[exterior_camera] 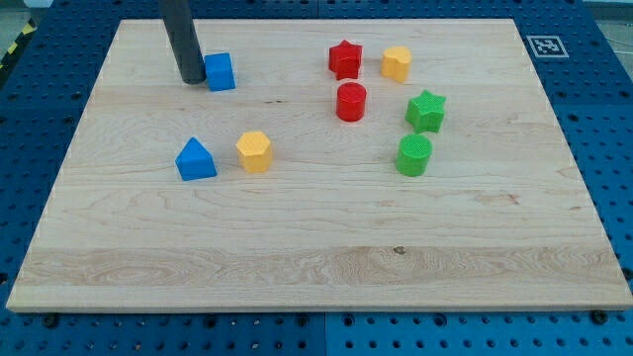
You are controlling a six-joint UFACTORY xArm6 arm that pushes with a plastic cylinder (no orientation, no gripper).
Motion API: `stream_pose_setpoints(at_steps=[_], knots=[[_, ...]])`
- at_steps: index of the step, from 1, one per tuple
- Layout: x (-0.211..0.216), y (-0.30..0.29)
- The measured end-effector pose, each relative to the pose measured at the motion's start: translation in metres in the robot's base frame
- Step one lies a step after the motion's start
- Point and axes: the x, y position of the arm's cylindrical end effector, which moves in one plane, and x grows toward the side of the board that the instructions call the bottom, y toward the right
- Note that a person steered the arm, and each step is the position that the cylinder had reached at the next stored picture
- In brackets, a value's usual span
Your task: Move the blue cube left to the red star
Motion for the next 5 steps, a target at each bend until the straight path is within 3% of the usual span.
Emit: stream_pose_setpoints(at_steps=[5], knots=[[-0.004, 0.048]])
